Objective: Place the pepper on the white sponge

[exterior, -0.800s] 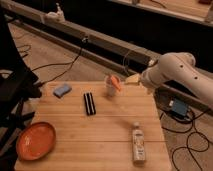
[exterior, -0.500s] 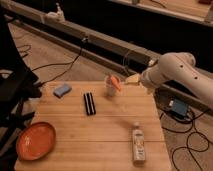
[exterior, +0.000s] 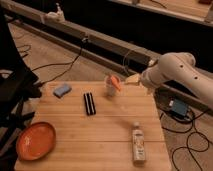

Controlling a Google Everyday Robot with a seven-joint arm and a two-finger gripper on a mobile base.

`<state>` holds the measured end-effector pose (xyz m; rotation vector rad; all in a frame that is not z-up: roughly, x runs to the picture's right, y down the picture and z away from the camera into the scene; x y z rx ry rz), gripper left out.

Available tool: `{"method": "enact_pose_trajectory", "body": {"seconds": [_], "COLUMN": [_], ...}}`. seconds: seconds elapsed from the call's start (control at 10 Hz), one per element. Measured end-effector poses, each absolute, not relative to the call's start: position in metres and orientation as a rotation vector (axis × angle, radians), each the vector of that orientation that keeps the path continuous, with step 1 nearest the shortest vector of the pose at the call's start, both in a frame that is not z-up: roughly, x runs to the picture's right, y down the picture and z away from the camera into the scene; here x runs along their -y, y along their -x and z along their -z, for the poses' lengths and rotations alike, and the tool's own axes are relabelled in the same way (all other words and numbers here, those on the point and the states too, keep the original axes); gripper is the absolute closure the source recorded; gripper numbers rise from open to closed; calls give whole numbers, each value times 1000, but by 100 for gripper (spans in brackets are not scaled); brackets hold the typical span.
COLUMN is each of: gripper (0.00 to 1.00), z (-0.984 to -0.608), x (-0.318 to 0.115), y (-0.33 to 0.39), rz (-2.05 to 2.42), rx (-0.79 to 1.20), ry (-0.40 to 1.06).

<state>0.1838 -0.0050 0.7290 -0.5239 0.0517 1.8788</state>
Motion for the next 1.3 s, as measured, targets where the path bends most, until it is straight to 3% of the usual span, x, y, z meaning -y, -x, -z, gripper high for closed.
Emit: {"method": "enact_pose_trajectory", "body": {"seconds": [1.3], "gripper": [20], "z": [-733], "x": [5], "y": [-184], "rz": [-1872], "rx": [-55], "ry": [524]}}
